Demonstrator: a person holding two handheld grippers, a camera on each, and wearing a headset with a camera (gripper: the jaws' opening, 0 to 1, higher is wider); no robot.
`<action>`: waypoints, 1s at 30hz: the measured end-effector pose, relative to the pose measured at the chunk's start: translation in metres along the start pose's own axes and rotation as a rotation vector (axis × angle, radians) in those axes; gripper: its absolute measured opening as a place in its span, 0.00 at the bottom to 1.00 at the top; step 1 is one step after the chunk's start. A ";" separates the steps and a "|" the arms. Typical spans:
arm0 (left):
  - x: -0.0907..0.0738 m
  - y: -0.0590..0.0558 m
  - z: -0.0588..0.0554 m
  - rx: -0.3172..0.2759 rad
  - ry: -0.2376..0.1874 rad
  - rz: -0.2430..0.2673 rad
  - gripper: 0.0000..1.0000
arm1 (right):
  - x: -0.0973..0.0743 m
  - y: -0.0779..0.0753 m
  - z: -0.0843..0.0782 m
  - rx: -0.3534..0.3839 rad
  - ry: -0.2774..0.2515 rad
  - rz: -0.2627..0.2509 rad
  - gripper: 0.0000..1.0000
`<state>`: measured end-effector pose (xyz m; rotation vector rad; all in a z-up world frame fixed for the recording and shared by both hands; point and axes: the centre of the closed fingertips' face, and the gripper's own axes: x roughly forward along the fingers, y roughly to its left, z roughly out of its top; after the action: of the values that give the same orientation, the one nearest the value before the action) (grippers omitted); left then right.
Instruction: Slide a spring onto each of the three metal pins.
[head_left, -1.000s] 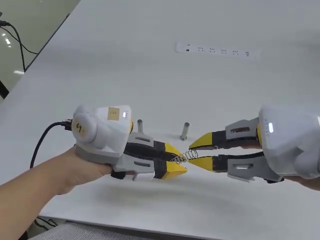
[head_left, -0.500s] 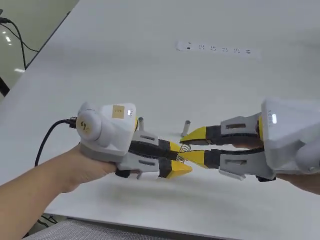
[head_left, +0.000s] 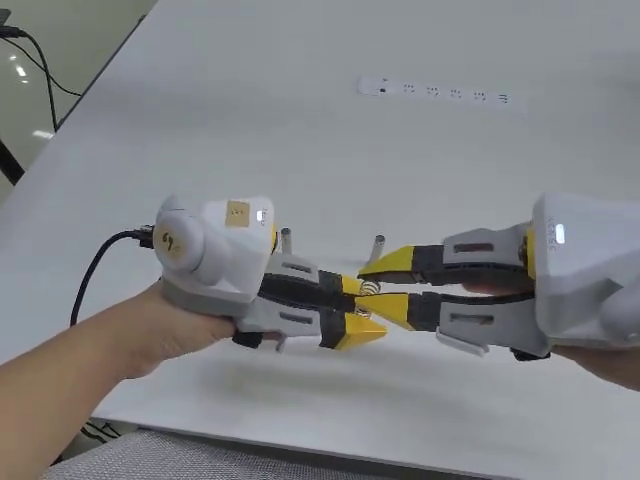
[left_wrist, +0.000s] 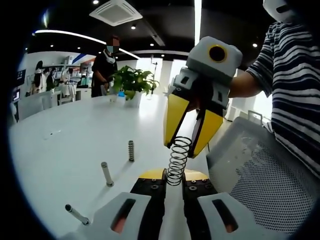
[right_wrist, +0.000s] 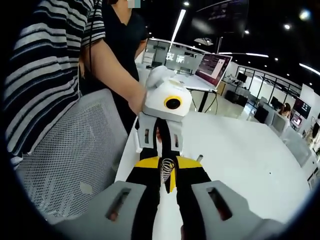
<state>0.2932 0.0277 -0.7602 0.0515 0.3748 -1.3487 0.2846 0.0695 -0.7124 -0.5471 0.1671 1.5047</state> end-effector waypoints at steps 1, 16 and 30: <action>0.000 -0.001 0.000 -0.003 -0.001 -0.002 0.09 | 0.000 0.000 0.001 -0.003 0.000 0.001 0.12; -0.001 0.004 0.008 0.001 -0.014 0.046 0.23 | 0.000 0.001 0.000 -0.056 0.036 0.014 0.12; -0.022 0.022 0.001 -0.013 -0.014 0.140 0.37 | -0.002 -0.005 -0.002 -0.072 0.045 -0.003 0.12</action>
<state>0.3108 0.0529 -0.7568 0.0560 0.3616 -1.2073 0.2898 0.0675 -0.7118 -0.6387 0.1476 1.5009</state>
